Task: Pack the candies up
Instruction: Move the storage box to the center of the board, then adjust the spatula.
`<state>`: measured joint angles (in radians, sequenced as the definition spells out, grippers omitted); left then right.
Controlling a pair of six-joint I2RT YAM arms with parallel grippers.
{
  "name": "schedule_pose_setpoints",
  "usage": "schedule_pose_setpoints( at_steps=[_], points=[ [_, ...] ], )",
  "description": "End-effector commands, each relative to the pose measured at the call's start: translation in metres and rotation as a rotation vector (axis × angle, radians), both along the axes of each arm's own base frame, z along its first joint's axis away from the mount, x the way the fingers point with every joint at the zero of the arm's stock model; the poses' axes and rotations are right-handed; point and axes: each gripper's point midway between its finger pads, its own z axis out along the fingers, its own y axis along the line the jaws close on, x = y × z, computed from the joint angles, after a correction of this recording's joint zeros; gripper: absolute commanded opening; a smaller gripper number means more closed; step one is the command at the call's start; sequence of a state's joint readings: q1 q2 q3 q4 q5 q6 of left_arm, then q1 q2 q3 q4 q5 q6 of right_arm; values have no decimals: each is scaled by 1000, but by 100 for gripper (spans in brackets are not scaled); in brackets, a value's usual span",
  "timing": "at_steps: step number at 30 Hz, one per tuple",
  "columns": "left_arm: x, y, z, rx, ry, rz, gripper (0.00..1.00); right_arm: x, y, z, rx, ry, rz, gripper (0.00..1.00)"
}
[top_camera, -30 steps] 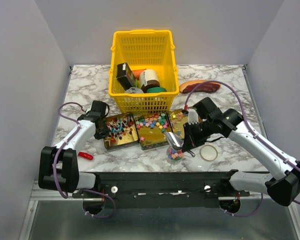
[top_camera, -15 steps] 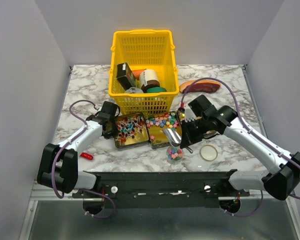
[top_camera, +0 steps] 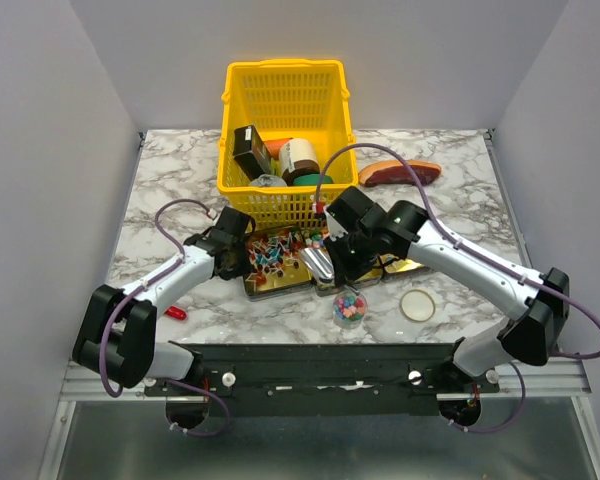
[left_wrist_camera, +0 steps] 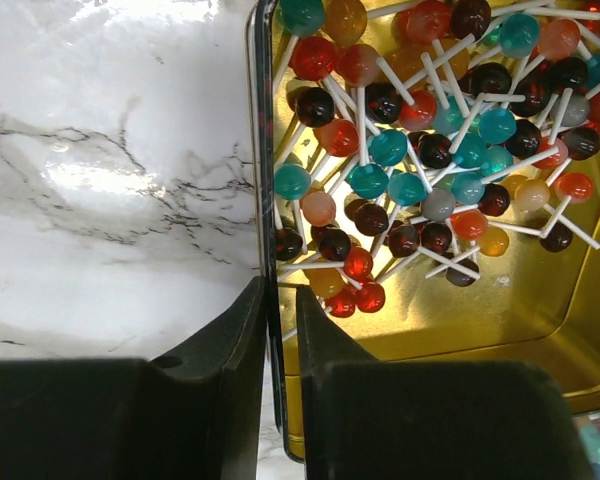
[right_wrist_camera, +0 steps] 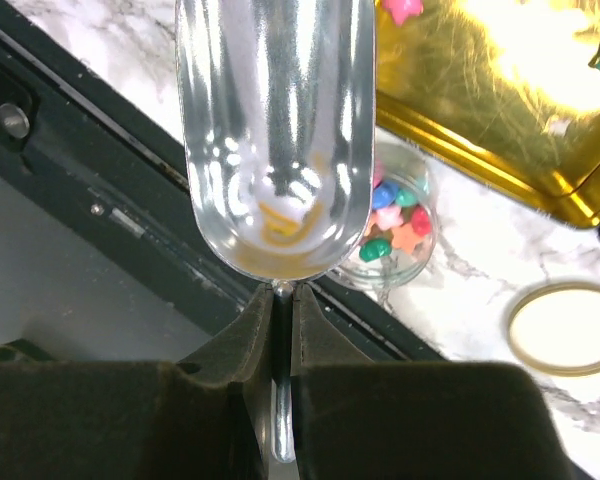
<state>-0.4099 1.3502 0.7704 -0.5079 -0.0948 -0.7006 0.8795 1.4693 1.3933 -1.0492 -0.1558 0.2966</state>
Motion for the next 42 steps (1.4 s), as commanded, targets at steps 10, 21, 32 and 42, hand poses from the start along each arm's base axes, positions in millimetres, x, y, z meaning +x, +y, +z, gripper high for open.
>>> schedule_pose_setpoints(
  at_steps=[10,21,32,42],
  points=[
    [24,4,67,24,-176,6,79,21,30,-8,-70,-118,93,1],
    [19,-30,121,-144,-320,-195,86,28,45,-12,-9,-181,116,1],
    [1,-60,133,-317,-398,-347,86,28,64,6,62,-235,186,1],
    [-14,-73,121,-366,-370,-423,84,26,75,23,85,-265,197,1]
  ],
)
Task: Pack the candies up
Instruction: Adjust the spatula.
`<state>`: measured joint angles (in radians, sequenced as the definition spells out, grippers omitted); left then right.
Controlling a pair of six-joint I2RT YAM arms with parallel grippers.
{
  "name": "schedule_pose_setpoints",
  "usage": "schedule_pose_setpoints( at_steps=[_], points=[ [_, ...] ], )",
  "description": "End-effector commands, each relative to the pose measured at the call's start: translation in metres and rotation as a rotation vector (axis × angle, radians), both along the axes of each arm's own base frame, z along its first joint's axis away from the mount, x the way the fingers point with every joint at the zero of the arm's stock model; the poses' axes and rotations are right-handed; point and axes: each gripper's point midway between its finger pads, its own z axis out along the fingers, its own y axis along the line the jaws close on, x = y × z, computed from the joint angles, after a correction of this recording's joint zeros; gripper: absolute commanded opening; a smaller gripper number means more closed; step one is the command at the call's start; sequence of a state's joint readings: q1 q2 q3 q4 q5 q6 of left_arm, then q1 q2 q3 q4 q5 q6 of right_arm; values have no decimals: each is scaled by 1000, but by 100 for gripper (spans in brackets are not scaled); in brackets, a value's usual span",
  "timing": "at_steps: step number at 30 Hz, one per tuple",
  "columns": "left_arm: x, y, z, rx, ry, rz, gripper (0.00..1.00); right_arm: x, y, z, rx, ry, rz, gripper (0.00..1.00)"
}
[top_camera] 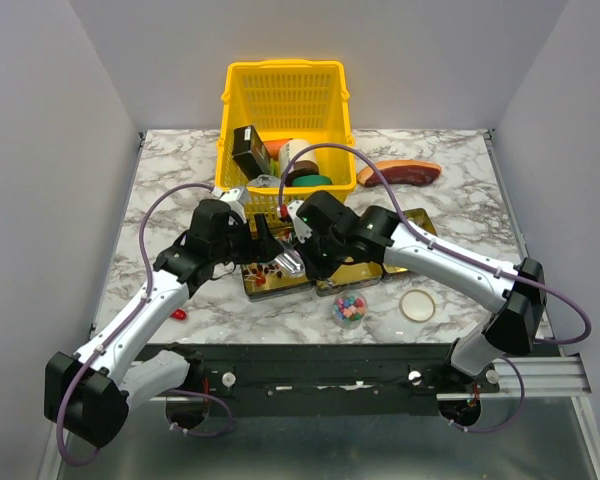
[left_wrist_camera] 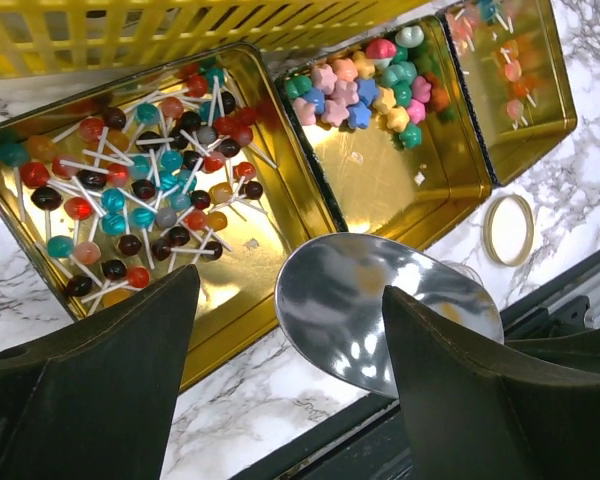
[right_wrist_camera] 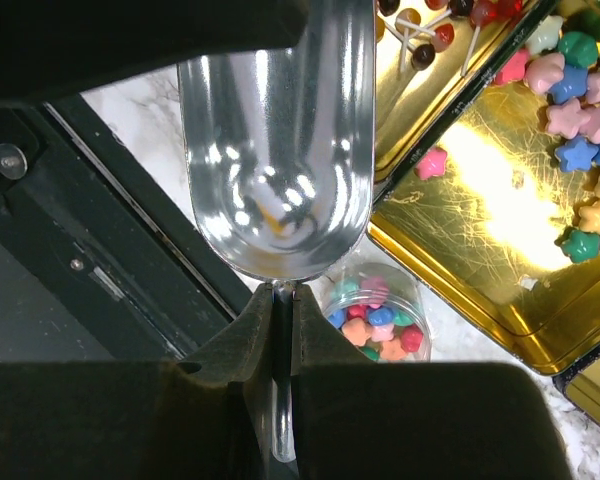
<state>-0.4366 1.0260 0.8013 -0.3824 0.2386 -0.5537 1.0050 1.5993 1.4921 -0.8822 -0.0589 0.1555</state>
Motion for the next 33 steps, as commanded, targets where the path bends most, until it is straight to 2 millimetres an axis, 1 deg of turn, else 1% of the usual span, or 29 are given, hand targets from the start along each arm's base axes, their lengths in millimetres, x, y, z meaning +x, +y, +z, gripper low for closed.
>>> schedule_pose_setpoints(
  at_steps=[1,2,4,5,9,11,13,15,16,17,18,19,20,23,25,28,29,31,32,33],
  points=[
    [-11,-8,-9,-5,5,-69,83,5,11,25,72,-49,2,1],
    [-12,-5,-16,14,21,-62,82,3,12,32,92,-51,5,1],
    [-14,-3,-22,34,36,-59,80,0,14,37,112,-45,14,1],
    [-14,-2,-26,45,49,-55,78,-5,16,41,130,-28,32,1],
    [-15,-3,-32,51,66,-62,76,-14,17,53,181,-14,72,1],
    [-15,-5,-32,42,68,-71,75,-19,17,54,185,-5,94,1],
    [-19,-11,-30,17,70,-103,74,-22,15,55,184,-10,125,1],
    [-22,-17,-26,-5,64,-147,71,-27,8,52,161,-7,161,1],
    [-29,-24,-22,-40,72,-199,70,-28,5,51,156,-11,174,1],
    [-31,-28,-19,-58,68,-226,68,-31,1,50,146,-11,186,1],
    [-35,-32,-16,-78,69,-252,67,-33,-3,45,131,-8,191,1],
    [-43,-39,-11,-120,76,-309,65,-33,-5,46,132,-13,193,1],
    [-46,-42,-8,-142,66,-336,63,-35,-6,48,140,-16,200,1],
    [-56,-51,0,-202,66,-410,58,-38,-8,49,151,-16,214,1],
    [-60,-53,2,-213,69,-435,55,-39,-7,51,159,-18,218,1],
    [-61,-54,1,-214,80,-449,42,-39,-6,51,159,-12,218,1],
    [-60,-54,0,-212,82,-450,27,-40,-5,53,164,-10,219,1],
    [-62,-55,1,-220,86,-460,13,-41,-5,55,172,-8,224,1],
    [-61,-56,2,-222,85,-461,0,-42,-6,54,170,-5,223,1],
    [-62,-57,2,-229,95,-465,0,-43,-6,52,167,-1,227,1]
  ],
)
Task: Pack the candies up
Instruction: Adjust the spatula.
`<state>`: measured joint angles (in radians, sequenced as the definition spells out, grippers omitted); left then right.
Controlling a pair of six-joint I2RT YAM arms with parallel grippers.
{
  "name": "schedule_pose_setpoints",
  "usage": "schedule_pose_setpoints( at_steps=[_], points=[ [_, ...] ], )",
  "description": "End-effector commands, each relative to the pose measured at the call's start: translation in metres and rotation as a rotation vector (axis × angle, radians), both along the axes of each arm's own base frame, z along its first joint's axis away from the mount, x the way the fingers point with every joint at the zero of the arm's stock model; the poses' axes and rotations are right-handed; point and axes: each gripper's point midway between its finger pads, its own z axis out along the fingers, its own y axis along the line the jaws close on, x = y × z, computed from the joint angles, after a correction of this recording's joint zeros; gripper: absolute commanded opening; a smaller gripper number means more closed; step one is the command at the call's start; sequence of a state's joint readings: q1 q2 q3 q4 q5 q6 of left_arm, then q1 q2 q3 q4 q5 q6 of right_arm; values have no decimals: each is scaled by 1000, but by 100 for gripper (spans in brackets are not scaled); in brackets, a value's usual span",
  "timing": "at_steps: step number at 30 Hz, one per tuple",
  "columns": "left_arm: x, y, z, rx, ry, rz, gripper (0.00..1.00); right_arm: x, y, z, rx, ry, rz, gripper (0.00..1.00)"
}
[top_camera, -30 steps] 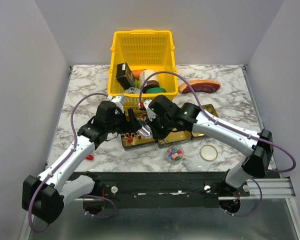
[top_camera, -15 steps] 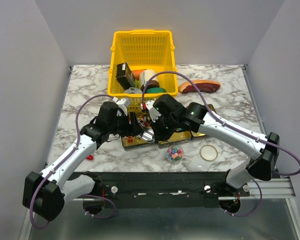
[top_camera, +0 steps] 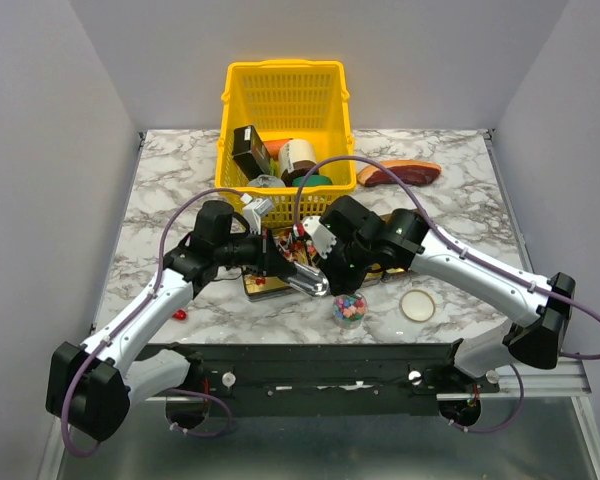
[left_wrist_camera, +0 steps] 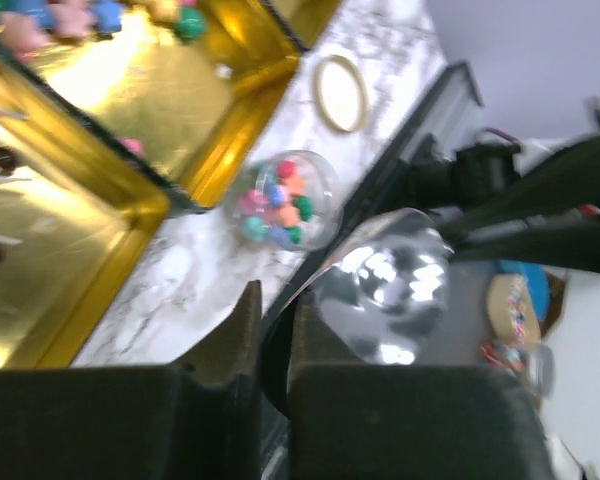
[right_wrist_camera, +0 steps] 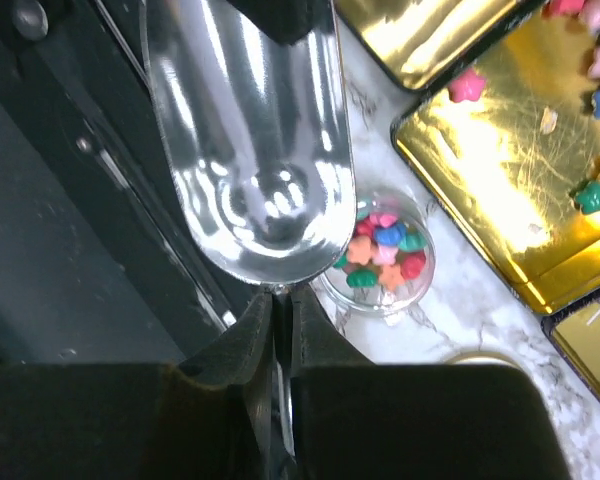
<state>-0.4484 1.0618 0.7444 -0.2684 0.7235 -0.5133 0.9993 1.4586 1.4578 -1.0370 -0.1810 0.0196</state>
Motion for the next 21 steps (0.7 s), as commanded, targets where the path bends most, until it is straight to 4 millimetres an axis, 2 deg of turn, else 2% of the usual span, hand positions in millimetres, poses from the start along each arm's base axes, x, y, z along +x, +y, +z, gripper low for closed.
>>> schedule_pose_setpoints(
  at_steps=[1,4,5,6,7,8,10,11,12,13,16,21],
  points=[
    [-5,-4,-8,8,22,-38,0,-4,32,31,184,-28,58,1],
    [-8,-8,1,-20,30,-61,0,-7,26,21,173,-25,69,1],
    [-7,-9,6,-28,27,-64,0,-8,25,25,195,-43,75,1],
    [-8,-10,9,-36,31,-70,0,-10,20,14,177,-35,71,1],
    [-10,-11,13,-50,39,-80,0,-10,17,12,179,-41,67,1],
    [-10,-12,17,-53,44,-82,0,-9,16,17,205,-68,62,1],
    [-12,-14,23,-67,56,-99,0,-10,8,9,195,-84,48,7],
    [-14,-16,29,-81,68,-113,0,-6,7,9,207,-109,35,11],
    [-14,-16,32,-87,70,-115,0,-6,4,14,228,-128,23,19],
    [-14,-17,33,-93,79,-120,0,-6,0,7,220,-133,16,24],
    [-17,-20,42,-115,101,-134,0,-3,-6,11,239,-173,-16,35],
    [-20,-21,46,-121,147,-144,0,-1,-17,9,243,-209,-52,37]
  ],
)
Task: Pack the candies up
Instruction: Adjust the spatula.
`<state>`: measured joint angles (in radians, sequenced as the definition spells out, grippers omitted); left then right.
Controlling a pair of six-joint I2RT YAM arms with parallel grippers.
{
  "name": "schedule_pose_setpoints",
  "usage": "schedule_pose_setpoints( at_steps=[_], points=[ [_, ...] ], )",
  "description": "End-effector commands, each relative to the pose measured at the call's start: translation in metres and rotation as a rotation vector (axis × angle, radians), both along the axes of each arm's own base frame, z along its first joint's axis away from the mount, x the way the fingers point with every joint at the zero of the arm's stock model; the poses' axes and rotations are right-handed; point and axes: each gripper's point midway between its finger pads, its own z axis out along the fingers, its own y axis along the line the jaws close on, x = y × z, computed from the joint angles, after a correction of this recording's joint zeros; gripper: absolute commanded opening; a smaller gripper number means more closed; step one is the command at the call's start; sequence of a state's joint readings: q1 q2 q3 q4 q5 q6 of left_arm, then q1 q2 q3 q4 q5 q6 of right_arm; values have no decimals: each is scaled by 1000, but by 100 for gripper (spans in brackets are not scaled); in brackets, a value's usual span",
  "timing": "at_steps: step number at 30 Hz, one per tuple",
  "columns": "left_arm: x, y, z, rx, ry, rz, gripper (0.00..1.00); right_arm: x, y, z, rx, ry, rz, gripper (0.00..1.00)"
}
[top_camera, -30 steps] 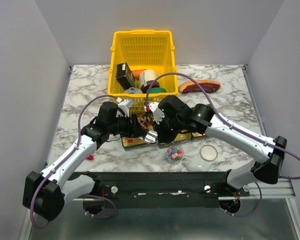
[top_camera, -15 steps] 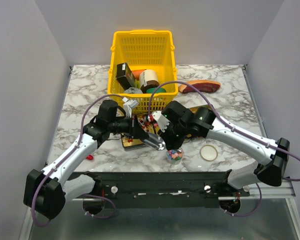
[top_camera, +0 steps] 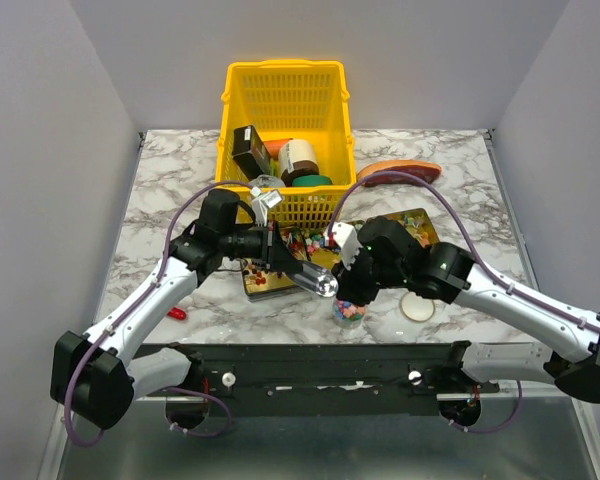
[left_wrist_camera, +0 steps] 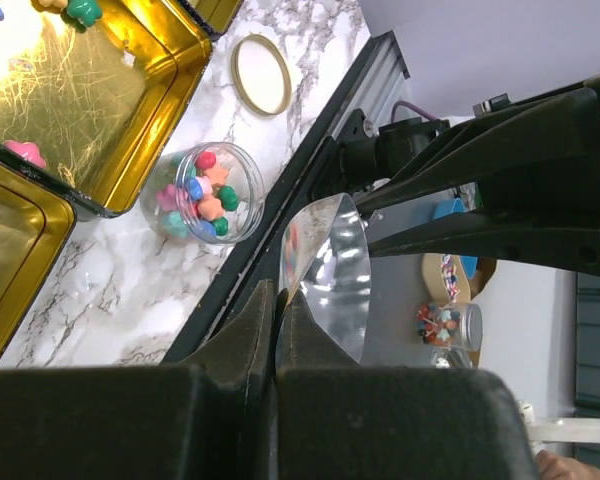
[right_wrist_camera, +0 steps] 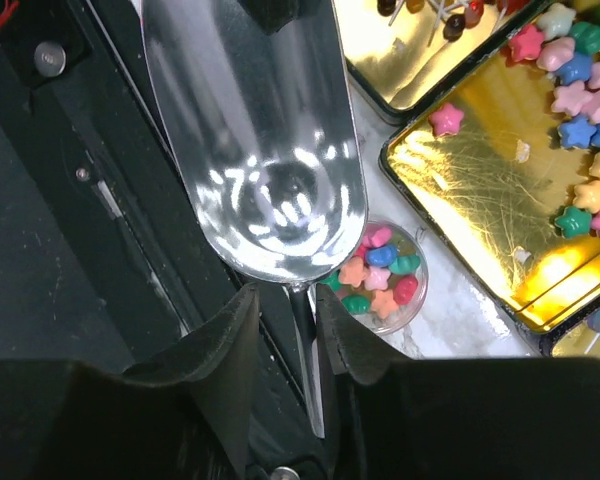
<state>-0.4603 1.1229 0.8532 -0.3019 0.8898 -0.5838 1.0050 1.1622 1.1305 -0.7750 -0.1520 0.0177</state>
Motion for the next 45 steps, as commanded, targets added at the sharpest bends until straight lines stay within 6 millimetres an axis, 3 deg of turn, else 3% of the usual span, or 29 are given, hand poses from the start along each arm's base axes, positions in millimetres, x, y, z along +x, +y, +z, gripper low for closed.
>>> schedule_pose_setpoints(
  at_steps=[1,8,14,18,25,28,33,39,43,45],
  points=[
    [-6,-3,10,-18,64,-22,0,7,2,14,76,-70,-42,38],
    [-7,-6,14,-38,104,-39,0,10,-16,1,51,-104,-94,48],
    [-9,-8,25,-67,110,-50,0,12,-22,-9,45,-122,-117,51],
    [-10,-8,23,-67,114,-51,0,14,-19,-3,83,-134,-127,42],
    [-7,-6,13,-38,118,-35,0,12,-13,7,131,-133,-125,1],
    [-4,-5,5,-13,118,-18,0,9,-14,14,148,-127,-118,1],
    [0,2,-25,82,135,5,0,4,-21,36,169,-129,-129,1],
    [1,7,-41,124,116,15,0,10,-17,60,174,-138,-147,1],
    [0,12,-51,165,110,21,0,14,-11,66,173,-136,-154,1],
    [0,14,-55,182,107,28,0,15,-10,60,140,-120,-152,1]
  ],
)
